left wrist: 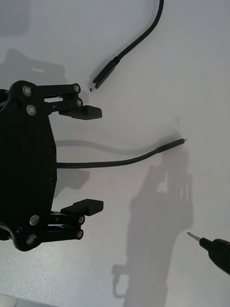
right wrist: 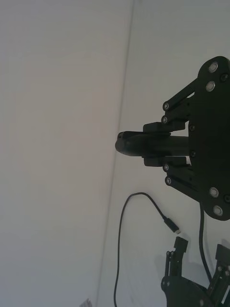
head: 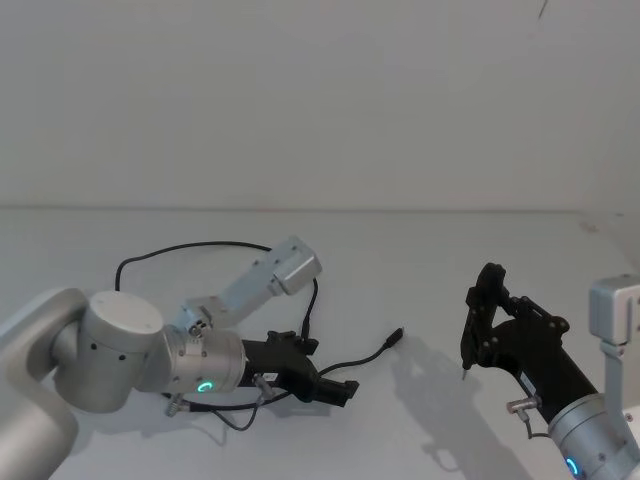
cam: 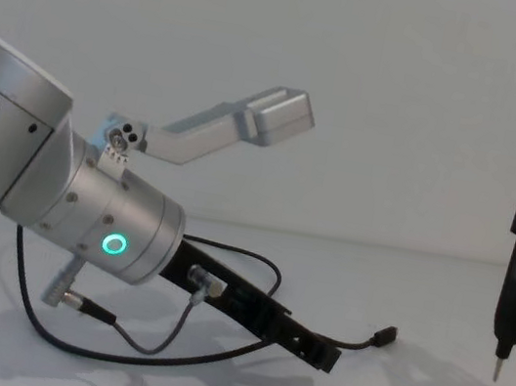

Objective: Pick up the data cable with the one hand.

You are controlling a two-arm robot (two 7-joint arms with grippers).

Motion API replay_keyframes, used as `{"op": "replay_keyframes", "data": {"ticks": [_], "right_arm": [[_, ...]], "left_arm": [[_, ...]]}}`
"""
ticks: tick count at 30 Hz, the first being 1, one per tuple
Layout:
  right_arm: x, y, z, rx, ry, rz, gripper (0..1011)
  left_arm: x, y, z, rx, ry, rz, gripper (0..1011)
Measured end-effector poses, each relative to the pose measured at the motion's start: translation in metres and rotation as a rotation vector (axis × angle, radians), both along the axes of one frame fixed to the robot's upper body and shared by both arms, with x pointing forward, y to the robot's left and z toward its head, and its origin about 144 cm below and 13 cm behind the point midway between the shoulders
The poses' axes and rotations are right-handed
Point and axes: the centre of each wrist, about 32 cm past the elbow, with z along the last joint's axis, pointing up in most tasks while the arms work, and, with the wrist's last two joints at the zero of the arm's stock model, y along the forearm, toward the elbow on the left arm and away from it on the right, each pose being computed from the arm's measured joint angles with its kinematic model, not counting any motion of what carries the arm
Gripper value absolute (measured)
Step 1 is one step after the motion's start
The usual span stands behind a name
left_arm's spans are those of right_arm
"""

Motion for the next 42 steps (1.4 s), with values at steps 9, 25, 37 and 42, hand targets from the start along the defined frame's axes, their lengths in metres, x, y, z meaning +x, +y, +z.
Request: {"op": "replay_keyframes", "data": {"ticks": [9, 25, 37, 42], "right_arm": [[0.0000, 0.0000, 0.0000, 0.000, 0.000, 0.000, 279], [0.0000, 0.0000, 0.0000, 0.000, 0.000, 0.000, 279], [0.0000, 0.0000, 0.0000, 0.000, 0.000, 0.000, 279], [0.0002, -0.0003, 0.0003, 0.001, -0.001, -0.001, 279]], "left_arm": [[0.0013, -0.0029, -0.0013, 0.019, 0.015, 0.004, 865], [0.0020, -0.0050, -0.0023, 0.030, 0.026, 0.007, 374], [0.0020, -0.0054, -0.0028, 0.034, 0.026, 0.008, 42], [-0.0003, -0.0061, -0.0029, 0.032, -0.002, -0.002, 36]]}}
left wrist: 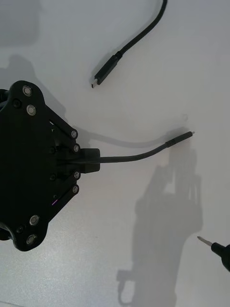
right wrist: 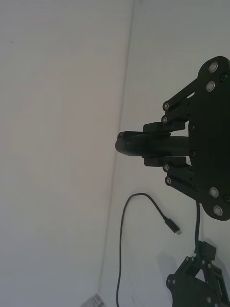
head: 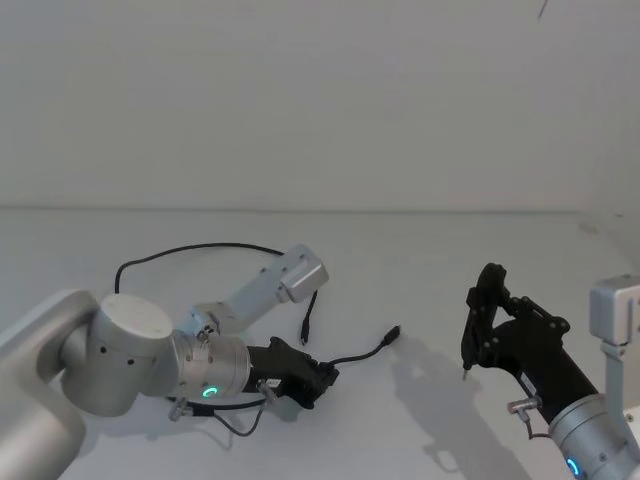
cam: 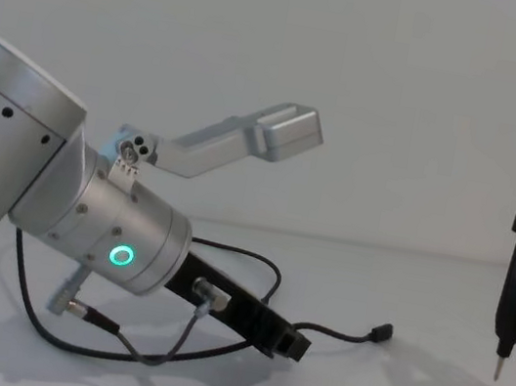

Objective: Pick up the data cable with the one hand.

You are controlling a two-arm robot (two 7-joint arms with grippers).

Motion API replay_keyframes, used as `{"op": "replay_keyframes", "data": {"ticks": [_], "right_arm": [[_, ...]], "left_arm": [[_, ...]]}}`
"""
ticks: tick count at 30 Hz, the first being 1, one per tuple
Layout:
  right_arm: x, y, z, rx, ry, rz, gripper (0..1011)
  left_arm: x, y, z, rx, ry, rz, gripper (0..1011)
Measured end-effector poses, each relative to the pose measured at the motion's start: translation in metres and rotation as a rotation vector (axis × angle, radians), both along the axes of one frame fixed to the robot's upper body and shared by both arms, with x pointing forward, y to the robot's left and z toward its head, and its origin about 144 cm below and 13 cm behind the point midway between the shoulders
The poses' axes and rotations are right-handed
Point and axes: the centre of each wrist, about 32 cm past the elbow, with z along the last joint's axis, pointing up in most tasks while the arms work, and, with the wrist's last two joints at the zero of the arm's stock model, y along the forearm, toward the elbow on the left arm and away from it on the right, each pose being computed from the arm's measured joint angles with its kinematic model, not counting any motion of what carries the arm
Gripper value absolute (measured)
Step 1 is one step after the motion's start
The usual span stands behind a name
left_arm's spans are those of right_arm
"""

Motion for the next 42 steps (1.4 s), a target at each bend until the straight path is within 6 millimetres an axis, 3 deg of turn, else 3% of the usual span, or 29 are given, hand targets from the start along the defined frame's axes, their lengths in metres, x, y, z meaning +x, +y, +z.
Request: {"op": "replay_keyframes", "data": {"ticks": [11, 22, 42], "right_arm": [[0.006, -0.005, 0.018, 0.018, -0.053, 0.005, 279], [0.025, -0.018, 0.042, 0.033, -0.139, 0.014, 279], [0.054, -0.039, 0.050, 0.097, -0.086, 0.004, 279]], "left_arm": [[-0.008, 0.001, 0.003, -0.019, -0.113, -0.050, 36], [-0.016, 0.005, 0.013, -0.049, -0.217, -0.130, 36], [-0.021, 0.008, 0.020, -0.066, -0.273, -0.176, 36]]}}
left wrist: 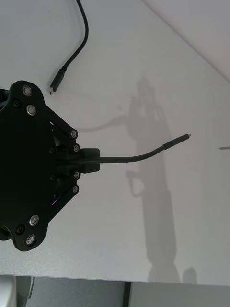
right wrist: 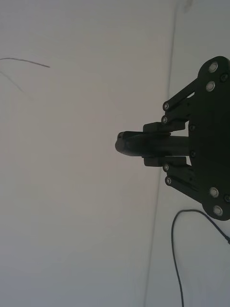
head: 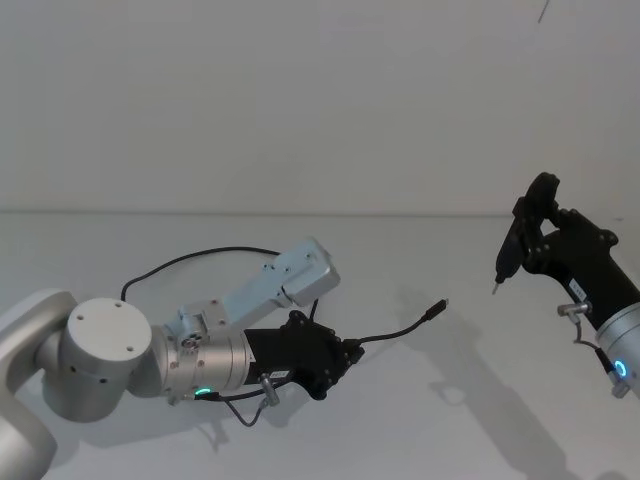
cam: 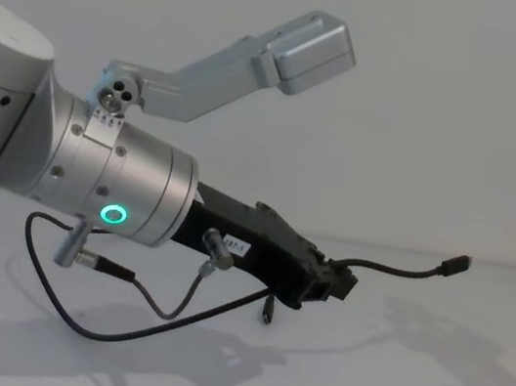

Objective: Pick up the data cable with the one hand.

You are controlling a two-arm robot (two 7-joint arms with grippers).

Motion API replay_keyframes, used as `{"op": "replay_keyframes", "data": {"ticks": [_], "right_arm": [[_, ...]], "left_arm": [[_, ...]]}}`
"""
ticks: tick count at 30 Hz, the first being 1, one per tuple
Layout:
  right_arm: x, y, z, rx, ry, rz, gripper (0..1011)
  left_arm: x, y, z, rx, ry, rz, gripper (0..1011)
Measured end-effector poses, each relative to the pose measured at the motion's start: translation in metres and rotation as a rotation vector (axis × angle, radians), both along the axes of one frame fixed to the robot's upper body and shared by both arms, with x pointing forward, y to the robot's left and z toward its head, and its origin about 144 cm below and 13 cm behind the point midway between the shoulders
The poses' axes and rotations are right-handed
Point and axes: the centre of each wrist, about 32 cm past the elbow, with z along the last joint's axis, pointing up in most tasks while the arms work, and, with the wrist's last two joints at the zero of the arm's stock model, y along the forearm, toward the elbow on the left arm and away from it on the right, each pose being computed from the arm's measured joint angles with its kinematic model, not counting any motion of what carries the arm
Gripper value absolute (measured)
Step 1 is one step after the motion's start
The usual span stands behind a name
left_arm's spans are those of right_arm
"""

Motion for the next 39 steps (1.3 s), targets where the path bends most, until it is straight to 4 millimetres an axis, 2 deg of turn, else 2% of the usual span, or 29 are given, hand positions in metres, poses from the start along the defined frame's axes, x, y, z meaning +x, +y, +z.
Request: {"op": "replay_keyframes", "data": {"ticks": [15, 39], "right_arm": [[0.012, -0.010, -0.003, 0.062, 0.043, 0.077, 279], [0.018, -0.004, -0.008, 0.077, 0.051, 0.165, 279]], "left_arm": [[-0.001, 0.000, 0.001, -0.003, -0.010, -0.008, 36], [-0.001, 0.001, 0.002, -0.004, -0.014, -0.011, 36]]}}
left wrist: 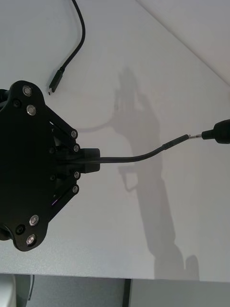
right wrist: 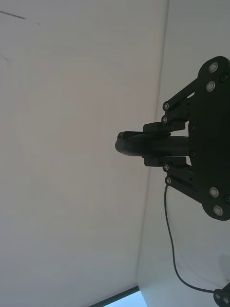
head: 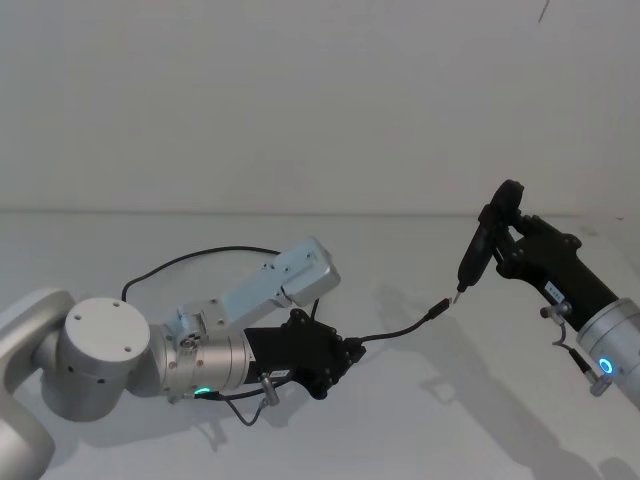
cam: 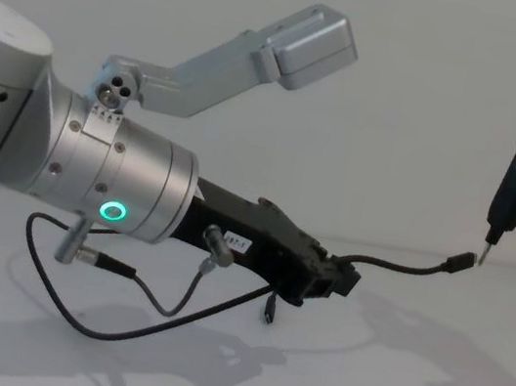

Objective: Pick up the data cable with the one hand.

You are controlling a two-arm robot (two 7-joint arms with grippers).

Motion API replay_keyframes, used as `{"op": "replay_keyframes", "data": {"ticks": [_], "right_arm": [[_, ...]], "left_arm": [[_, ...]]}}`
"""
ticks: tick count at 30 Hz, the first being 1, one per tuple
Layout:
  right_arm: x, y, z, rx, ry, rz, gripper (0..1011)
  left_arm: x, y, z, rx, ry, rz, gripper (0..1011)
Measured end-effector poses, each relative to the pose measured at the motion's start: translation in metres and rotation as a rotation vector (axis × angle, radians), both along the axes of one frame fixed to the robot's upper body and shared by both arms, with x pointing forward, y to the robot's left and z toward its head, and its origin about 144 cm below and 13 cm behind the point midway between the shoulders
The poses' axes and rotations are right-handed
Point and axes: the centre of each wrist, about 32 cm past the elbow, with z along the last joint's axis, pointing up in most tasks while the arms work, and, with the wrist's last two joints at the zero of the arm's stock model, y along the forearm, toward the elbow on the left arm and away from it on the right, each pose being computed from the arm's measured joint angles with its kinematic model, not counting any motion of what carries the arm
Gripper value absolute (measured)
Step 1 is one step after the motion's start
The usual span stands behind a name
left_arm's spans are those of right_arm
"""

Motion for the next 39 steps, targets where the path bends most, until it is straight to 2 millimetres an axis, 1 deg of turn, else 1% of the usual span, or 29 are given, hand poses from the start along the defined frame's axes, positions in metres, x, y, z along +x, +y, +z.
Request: {"op": "replay_keyframes", "data": {"ticks": [20, 39], "right_arm": [[-0.0024, 0.0011, -0.0016, -0.008, -0.005, 0.009, 279], [0.0006, 0.0009, -0.0021, -0.057, -0.033, 0.010, 279]], "left_arm": [[0.0000, 0.0001, 0.0000, 0.000, 0.000, 0.000, 36], [0.0000, 0.0000, 0.0000, 0.000, 0.000, 0.000, 36]]}}
